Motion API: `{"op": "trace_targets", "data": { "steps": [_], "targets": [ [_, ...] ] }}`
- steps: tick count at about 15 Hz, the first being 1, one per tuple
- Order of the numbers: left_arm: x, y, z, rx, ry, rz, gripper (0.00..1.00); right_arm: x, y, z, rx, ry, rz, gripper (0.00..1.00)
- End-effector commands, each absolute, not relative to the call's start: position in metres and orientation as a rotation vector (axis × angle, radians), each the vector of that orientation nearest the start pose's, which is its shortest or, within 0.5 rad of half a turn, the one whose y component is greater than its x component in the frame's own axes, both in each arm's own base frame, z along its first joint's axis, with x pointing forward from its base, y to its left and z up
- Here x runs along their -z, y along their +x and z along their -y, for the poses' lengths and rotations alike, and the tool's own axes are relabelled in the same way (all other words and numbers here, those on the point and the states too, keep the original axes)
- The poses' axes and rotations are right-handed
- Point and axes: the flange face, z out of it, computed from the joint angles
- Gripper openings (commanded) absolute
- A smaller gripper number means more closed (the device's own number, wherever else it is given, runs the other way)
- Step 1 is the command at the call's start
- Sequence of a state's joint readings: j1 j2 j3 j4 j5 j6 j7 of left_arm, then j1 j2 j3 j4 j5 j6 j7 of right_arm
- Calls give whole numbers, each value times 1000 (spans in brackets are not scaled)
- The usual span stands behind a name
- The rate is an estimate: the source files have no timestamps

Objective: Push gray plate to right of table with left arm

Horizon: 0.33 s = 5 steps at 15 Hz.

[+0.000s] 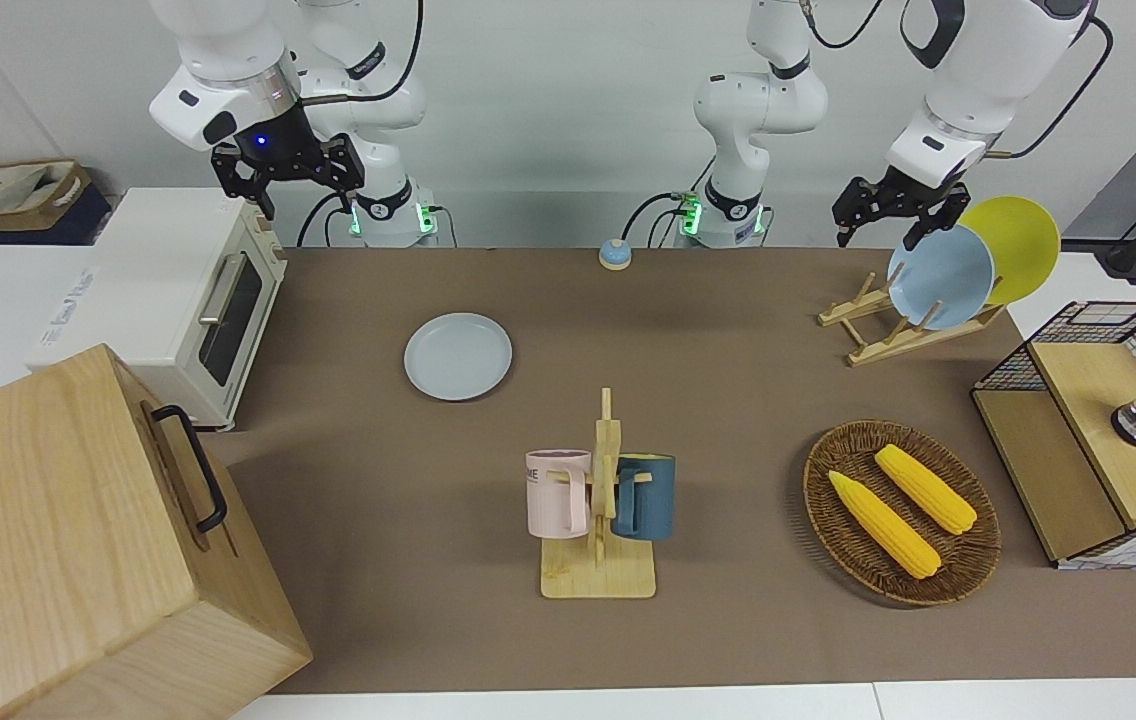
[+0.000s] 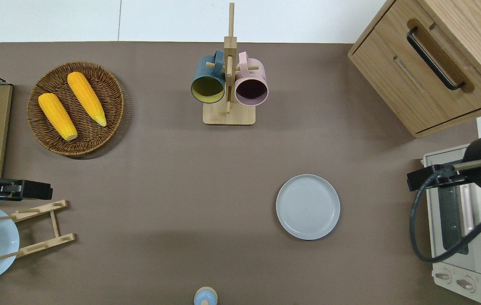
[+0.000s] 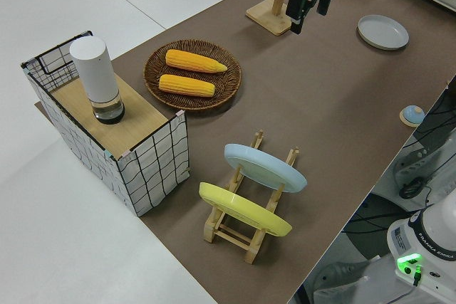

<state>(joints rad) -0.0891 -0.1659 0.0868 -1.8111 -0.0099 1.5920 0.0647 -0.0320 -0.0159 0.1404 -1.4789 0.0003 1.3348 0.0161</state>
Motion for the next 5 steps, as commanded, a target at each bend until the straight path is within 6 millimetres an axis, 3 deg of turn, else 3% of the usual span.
{"op": "trace_targets", "data": {
  "steps": [1,5],
  "targets": [
    [-605,503,-1,-73,-3168,-79,998,-660,518,-57,-208,-3140,121,983],
    [-605,503,-1,-73,-3164,-87,998,-660,518,-56,-208,-3139,121,983]
  ]
}}
